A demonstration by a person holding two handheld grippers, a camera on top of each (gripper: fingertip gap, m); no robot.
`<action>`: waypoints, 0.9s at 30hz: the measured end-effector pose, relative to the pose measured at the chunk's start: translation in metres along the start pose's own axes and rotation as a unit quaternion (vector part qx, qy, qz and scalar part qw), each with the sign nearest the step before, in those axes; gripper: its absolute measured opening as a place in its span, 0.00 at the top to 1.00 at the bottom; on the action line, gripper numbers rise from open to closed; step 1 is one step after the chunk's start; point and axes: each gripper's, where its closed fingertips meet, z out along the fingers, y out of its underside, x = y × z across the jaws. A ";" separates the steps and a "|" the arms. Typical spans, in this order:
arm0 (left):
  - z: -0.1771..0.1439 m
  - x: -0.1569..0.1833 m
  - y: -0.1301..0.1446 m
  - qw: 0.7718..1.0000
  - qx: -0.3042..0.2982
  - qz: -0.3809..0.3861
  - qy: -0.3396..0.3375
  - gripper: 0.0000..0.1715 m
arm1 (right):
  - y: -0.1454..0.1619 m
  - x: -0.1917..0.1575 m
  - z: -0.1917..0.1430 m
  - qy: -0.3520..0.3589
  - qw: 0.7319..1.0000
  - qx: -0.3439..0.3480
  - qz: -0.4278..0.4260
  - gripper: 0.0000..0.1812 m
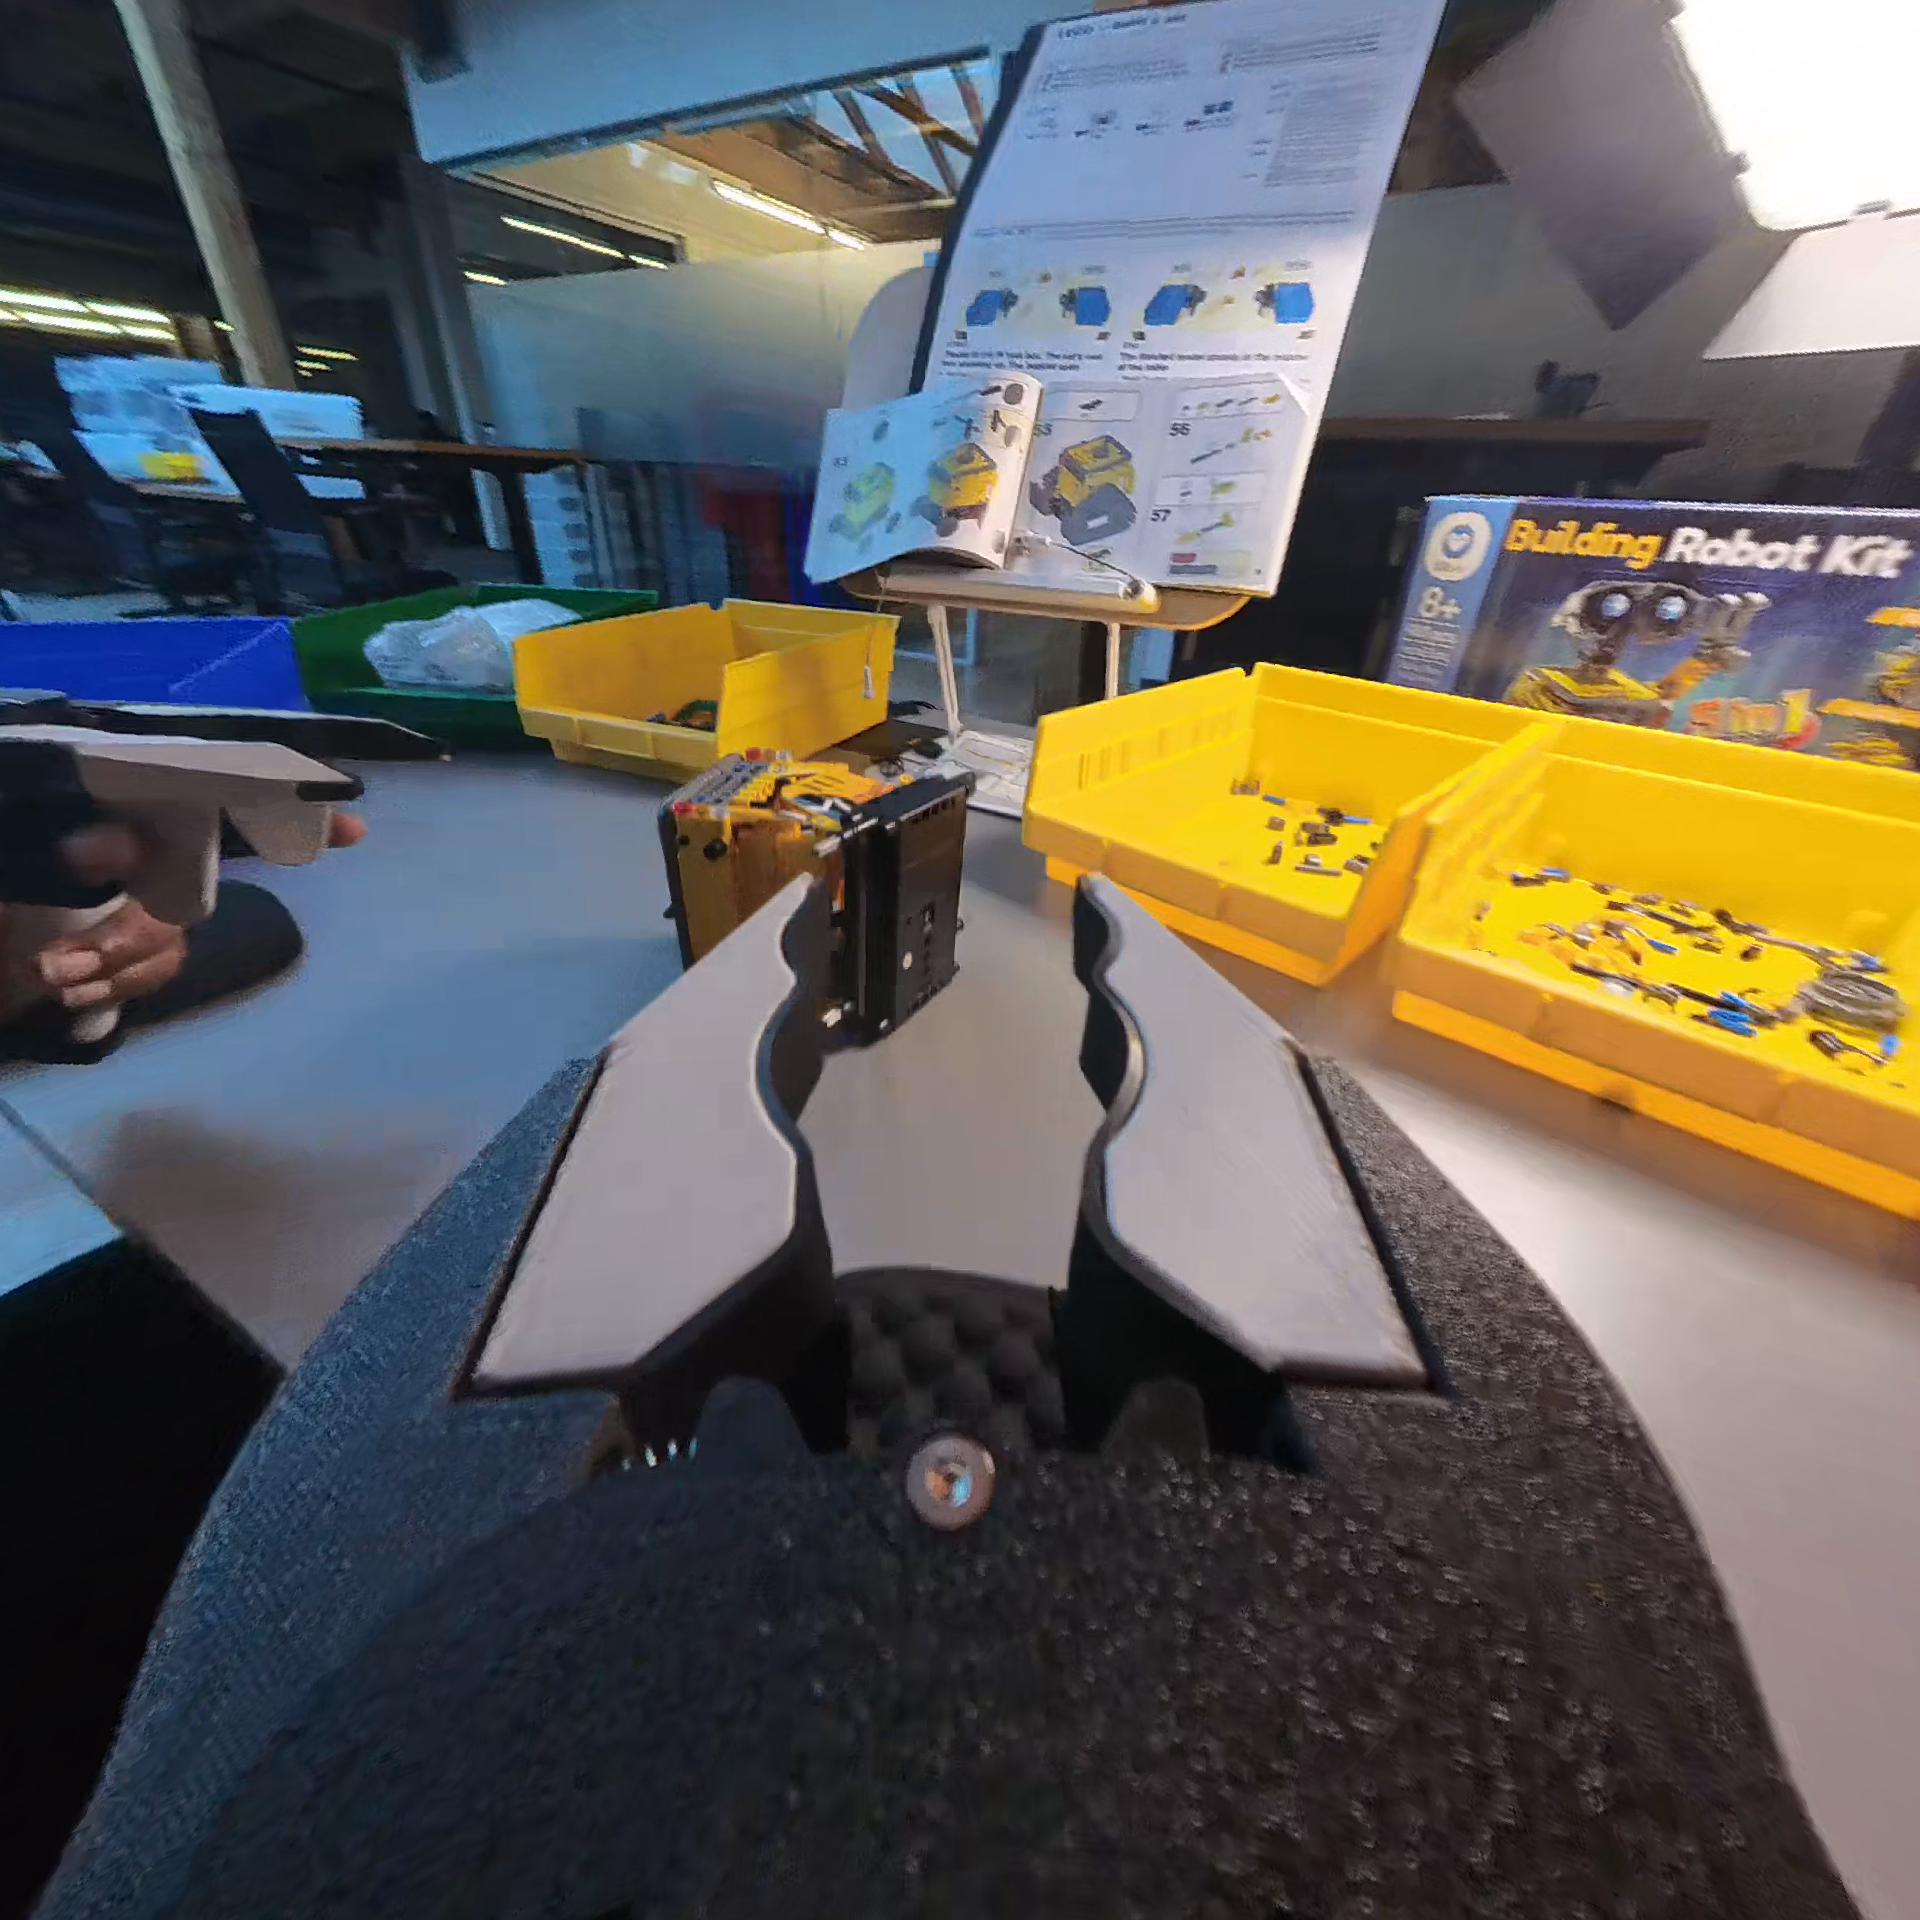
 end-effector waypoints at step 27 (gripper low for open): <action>-0.244 0.169 0.053 0.997 0.018 0.018 -0.073 0.57 | 0.076 -0.181 -0.259 -0.009 0.995 -0.060 0.081 0.61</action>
